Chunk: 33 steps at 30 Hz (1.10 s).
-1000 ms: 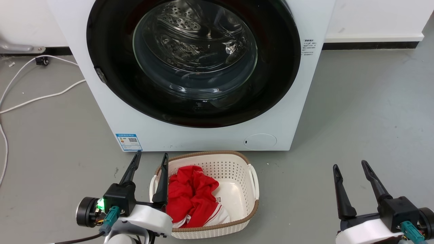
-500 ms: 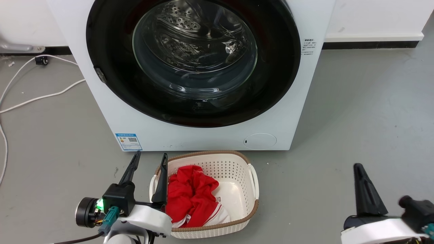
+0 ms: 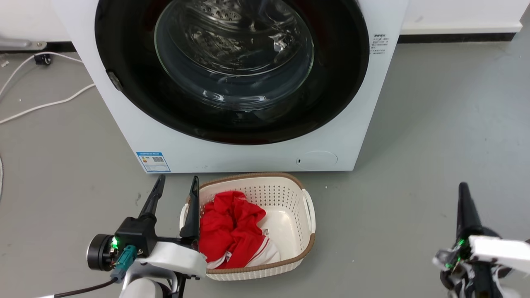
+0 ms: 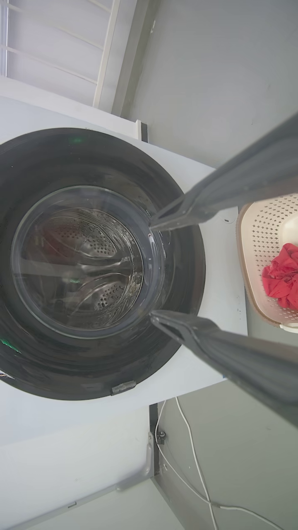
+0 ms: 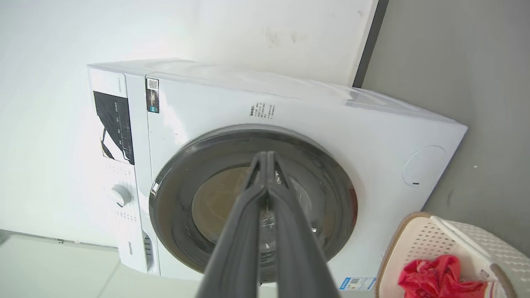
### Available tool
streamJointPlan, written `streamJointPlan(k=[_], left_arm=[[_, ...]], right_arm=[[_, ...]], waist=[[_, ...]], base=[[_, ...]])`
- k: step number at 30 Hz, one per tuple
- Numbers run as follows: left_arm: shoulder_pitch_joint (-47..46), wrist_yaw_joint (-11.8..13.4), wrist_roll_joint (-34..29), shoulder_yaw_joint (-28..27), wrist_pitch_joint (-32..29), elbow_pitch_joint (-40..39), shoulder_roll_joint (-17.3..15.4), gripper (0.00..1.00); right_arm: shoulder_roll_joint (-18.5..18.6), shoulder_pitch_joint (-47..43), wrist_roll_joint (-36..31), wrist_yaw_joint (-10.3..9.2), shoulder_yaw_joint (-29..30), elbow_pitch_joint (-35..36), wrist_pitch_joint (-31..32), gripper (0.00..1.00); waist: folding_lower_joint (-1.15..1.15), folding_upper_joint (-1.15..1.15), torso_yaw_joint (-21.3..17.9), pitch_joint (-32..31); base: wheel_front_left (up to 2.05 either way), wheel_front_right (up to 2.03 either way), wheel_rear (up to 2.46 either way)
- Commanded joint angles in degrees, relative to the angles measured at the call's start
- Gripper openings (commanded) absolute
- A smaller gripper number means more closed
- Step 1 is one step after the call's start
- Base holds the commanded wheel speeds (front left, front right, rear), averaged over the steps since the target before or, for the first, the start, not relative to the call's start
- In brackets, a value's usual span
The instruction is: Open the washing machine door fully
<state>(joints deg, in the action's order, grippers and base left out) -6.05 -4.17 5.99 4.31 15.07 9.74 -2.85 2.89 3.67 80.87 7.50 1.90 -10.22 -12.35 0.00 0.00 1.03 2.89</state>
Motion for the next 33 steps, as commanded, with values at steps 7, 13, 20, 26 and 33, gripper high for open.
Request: streamJointPlan(k=[7,13,20,26,33], left_arm=[[-2.22,0.47,0.34,-0.49,0.15,-1.34,-0.05,1.0],[-4.15,0.23,0.22,-0.35,0.15,-2.32,-0.04,1.0],[-6.93,-0.15,0.01,-0.24,0.15,-3.35,-0.03,1.0],[-9.26,-0.22,0.17,-0.32,0.15,-4.64,-0.03,1.0],[-11.25,0.04,0.5,-0.08,0.15,-6.23,-0.04,1.0]], right_arm=[[2.03,11.56,15.12,-0.02,6.73,-6.29,7.42,0.0],[8.68,25.53,21.1,-0.01,8.72,-17.57,12.58,0.0],[16.26,42.64,19.77,-0.01,3.39,-29.0,18.51,0.0],[19.46,57.2,17.65,-0.01,-2.29,-36.84,23.78,0.0],[19.24,70.76,13.07,-0.01,-10.14,-44.13,30.49,0.0]], waist=[[0.0,0.0,-0.3,4.09],[0.0,0.0,-0.13,7.6],[0.0,0.0,0.51,11.93],[0.0,0.0,1.17,15.78],[0.0,0.0,1.79,19.88]], base=[[0.0,0.0,0.0],[0.0,0.0,0.0],[0.0,0.0,0.0],[0.0,0.0,0.0],[0.0,0.0,0.0]])
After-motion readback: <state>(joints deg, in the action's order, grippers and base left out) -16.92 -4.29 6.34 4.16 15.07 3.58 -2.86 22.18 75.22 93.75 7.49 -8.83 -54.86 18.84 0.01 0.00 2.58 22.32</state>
